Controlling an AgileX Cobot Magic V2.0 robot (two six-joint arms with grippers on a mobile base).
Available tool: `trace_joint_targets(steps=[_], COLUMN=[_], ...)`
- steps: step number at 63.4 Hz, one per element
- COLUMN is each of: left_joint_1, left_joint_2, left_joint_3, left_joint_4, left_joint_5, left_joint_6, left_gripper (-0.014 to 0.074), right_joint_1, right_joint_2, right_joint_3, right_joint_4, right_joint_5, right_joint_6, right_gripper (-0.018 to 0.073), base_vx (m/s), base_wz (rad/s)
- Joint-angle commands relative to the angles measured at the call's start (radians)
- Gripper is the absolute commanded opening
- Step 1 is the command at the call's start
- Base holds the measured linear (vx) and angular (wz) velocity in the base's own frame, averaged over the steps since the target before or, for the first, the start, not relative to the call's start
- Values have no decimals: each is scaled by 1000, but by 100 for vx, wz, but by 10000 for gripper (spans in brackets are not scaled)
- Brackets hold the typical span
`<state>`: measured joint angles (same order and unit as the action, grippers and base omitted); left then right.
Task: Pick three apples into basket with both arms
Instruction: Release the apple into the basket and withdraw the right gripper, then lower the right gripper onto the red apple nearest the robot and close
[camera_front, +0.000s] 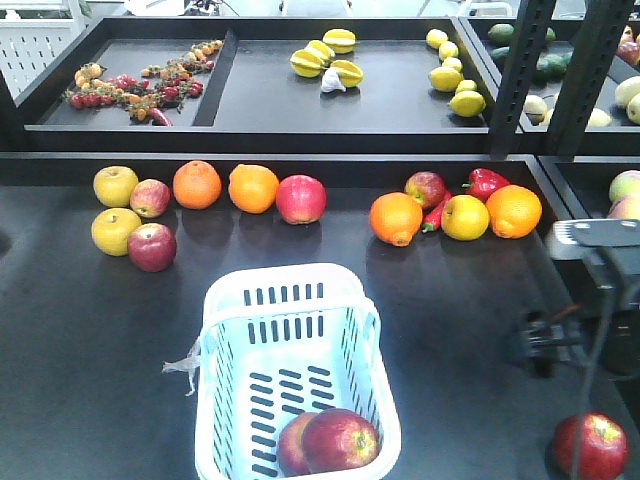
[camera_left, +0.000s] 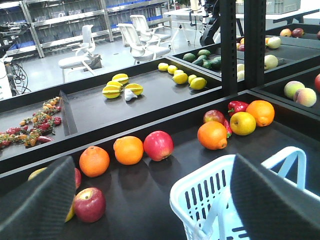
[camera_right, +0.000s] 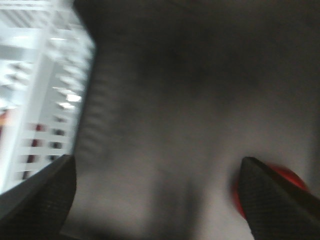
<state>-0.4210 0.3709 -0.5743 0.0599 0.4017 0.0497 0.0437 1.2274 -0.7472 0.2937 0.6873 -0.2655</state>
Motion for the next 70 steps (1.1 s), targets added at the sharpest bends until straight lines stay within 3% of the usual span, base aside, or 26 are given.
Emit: trace_joint_targets(steps=[1,16,28,70], left_joint_1=[2,2,2,2], left_joint_2=[10,10,10,10], left_joint_3=[-23,-23,-23,-23], left_joint_4=[1,1,1,1], left_joint_5=[-68,-68,-68,-68], left_joint_6=[-10,-10,-10,-10], left_gripper=[593,593,593,593], right_joint_1=[-88,-227,-288,-292], right_joint_2=[-21,-21,12,349], right_joint_3=[-23,-23,-23,-23], right_joint_4=[-39,-84,-100,-106], right_joint_5=[4,6,8,-46], right_joint_6=[46,73,76,78], right_gripper=[616,613,613,599], base_vx=[0,0,0,0], base_wz=[0,0,0,0])
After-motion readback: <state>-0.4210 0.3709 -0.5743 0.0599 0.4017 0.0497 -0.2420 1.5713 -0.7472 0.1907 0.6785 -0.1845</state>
